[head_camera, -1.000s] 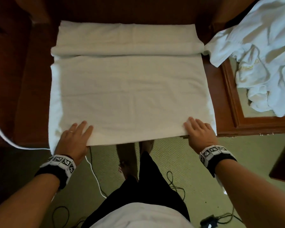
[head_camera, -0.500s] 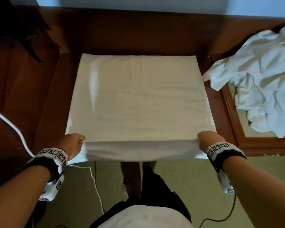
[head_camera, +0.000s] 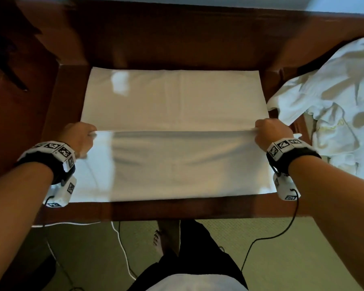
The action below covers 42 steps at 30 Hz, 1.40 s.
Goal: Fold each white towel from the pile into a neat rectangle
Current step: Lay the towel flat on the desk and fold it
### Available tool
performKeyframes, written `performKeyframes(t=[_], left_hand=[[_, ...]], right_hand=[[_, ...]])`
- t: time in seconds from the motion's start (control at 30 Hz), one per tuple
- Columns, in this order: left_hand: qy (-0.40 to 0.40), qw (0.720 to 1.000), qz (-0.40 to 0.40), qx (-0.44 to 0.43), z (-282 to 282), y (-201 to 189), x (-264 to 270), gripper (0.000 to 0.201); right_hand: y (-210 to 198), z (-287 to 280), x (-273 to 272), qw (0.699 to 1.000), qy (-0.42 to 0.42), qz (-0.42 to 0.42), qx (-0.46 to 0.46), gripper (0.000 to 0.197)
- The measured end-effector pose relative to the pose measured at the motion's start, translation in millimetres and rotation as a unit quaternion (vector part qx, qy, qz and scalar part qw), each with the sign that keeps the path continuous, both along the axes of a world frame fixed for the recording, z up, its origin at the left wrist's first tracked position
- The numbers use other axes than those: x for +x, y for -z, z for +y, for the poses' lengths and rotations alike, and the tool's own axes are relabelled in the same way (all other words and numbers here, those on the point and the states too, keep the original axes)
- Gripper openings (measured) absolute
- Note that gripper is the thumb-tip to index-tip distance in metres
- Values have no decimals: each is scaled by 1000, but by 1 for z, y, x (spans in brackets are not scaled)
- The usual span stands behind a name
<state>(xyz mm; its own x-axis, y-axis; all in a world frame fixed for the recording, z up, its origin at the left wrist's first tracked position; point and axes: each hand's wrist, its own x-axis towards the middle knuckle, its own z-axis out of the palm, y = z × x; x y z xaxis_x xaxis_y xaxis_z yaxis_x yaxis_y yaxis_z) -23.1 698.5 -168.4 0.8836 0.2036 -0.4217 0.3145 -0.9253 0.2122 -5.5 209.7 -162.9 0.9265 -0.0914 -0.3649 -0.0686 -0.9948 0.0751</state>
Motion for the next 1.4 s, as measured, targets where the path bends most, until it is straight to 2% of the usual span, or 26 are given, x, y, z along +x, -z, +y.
performKeyframes(t=[0.1, 0.17, 0.23, 0.27, 0.33, 0.4, 0.5, 0.63, 0.7, 0.8, 0.87, 0.93, 1.0, 1.07, 1.13, 1.23, 1.27, 1.33, 1.4], left_hand=[[-8, 999, -30, 16, -3, 10, 25, 19], [4, 997, -52, 50, -5, 17, 32, 13], [47, 991, -84, 88, -8, 32, 24, 49], [55, 990, -104, 80, -12, 40, 16, 62], [66, 988, -125, 63, -24, 58, -9, 68], [84, 990, -102, 56, -31, 79, -37, 66], [101, 993, -41, 38, -26, 104, -69, 64], [129, 989, -6, 73, -17, 112, -105, 75], [126, 989, 6, 82, -20, 108, -121, 78], [116, 989, -14, 86, -25, 92, -126, 70], [140, 984, -68, 88, -23, 81, -116, 61], [163, 975, -117, 93, -18, 75, -97, 52], [185, 971, -120, 93, -15, 73, -77, 49], [217, 968, -82, 94, -16, 74, -56, 52], [227, 966, -36, 121, -21, 75, -41, 45], [212, 963, -32, 164, -27, 73, -36, 19], [216, 963, -35, 157, -27, 72, -38, 14], [247, 961, -41, 114, -23, 68, -41, 26], [227, 971, -67, 38, -19, 58, -37, 29]], right_hand=[[17, -1, 27, 999, 0, -30, 16, 13], [31, -3, 31, 997, 4, -71, 12, 24], [46, -4, 22, 993, 6, -116, 24, 38], [54, -3, 13, 990, 6, -138, 38, 42], [73, 1, -11, 985, 2, -158, 71, 45], [91, 5, -37, 987, -1, -128, 98, 49], [109, -1, -66, 994, 9, -38, 104, 60], [109, -9, -91, 995, 0, 11, 97, 66], [104, -4, -108, 994, 23, 19, 102, 66], [96, 2, -129, 996, 16, -37, 83, 52], [91, 3, -119, 992, 2, -94, 79, 39], [84, 3, -99, 990, 3, -113, 83, 34], [79, 5, -76, 991, -12, -99, 94, 47], [77, 8, -57, 995, -39, -41, 85, 54], [76, 11, -46, 997, -52, 4, 61, 49], [73, 6, -41, 998, -41, 19, 40, 30], [73, 3, -42, 998, -48, 17, 36, 26], [69, -3, -44, 997, -64, 21, 49, 34], [61, -6, -42, 992, -13, 17, 128, 38]])
